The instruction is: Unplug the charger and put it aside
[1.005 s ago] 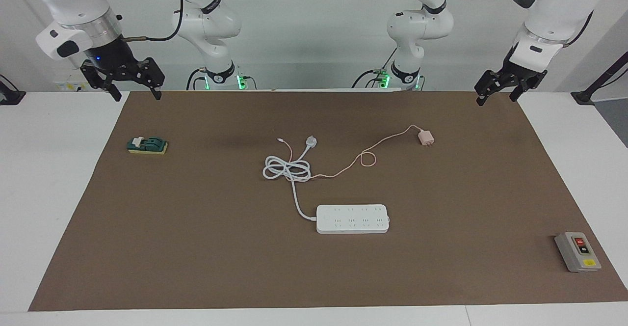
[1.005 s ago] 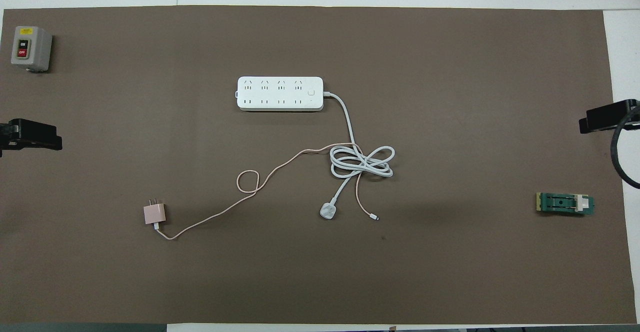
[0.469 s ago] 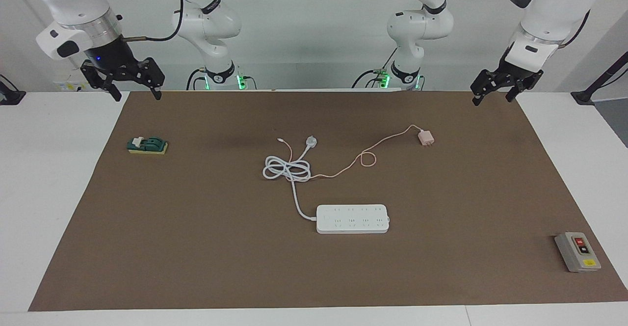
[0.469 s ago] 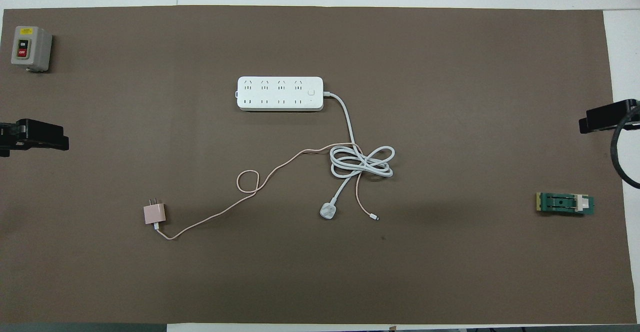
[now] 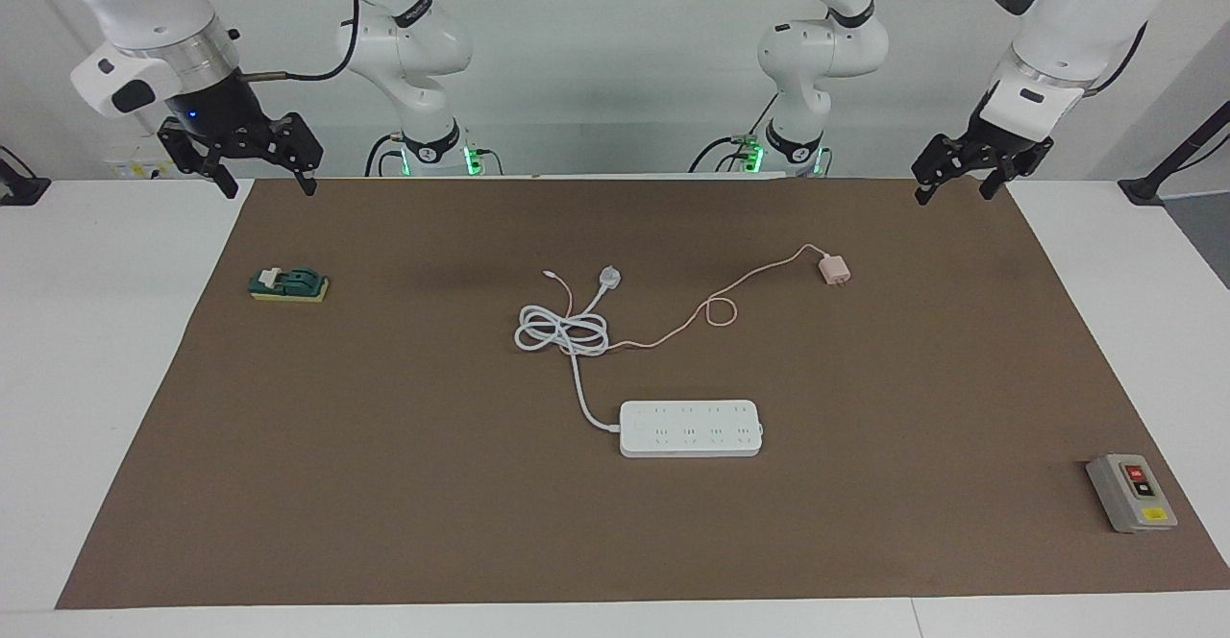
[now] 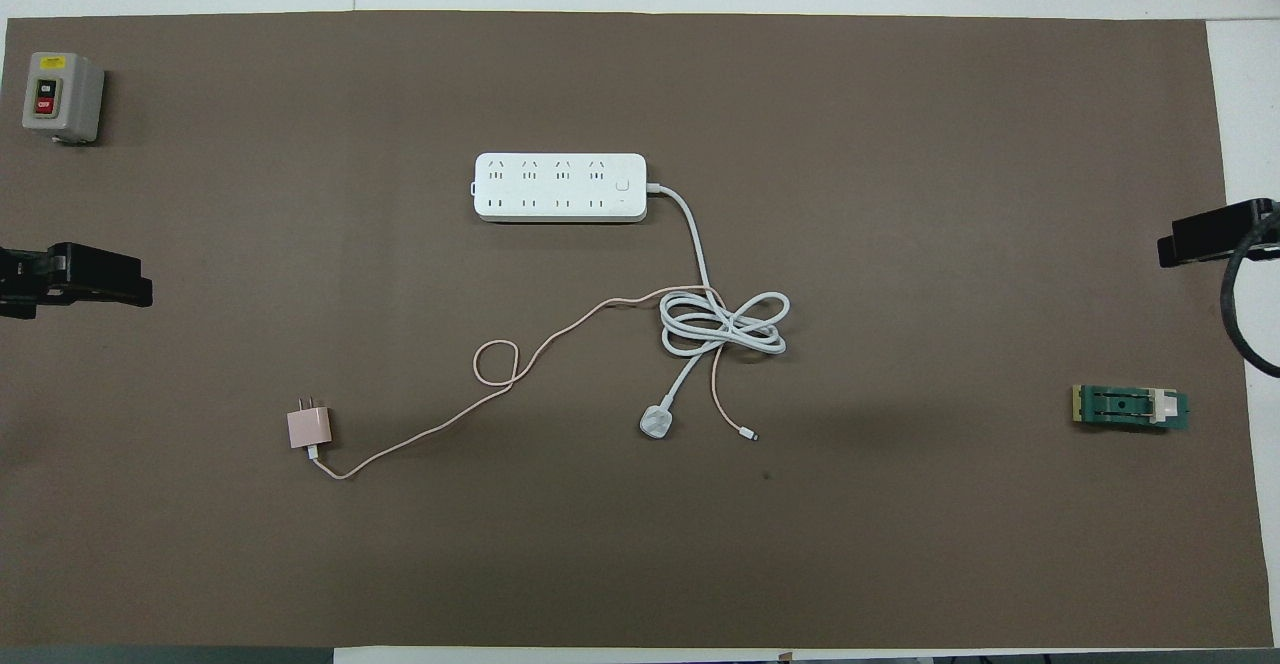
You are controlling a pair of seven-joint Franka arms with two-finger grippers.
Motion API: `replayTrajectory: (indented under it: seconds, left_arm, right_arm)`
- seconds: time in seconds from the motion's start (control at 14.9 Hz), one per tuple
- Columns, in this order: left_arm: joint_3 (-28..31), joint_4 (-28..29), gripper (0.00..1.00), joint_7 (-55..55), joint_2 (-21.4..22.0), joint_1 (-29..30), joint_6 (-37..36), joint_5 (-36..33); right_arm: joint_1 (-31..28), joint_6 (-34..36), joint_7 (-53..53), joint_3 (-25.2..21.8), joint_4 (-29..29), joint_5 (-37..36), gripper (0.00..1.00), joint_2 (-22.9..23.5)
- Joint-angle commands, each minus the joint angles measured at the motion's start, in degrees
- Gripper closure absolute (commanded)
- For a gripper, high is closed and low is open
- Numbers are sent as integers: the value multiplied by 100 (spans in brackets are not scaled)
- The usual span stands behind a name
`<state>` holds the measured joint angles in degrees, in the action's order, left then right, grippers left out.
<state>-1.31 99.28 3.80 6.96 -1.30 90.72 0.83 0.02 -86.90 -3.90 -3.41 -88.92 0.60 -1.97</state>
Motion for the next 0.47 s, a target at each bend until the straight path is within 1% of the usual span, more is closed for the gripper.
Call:
replayTrajectory:
  seconds: [0.0,0.4]
  left_arm:
    - [26,-57,0,7,60,-54,-195,48]
    - [26,-49,0,7,60,-37,-169,48]
  right_arm:
    - [-98,-29,4,68,-143,20,0,-110]
    - [-72,-29,13,77,-161,20,0,-119]
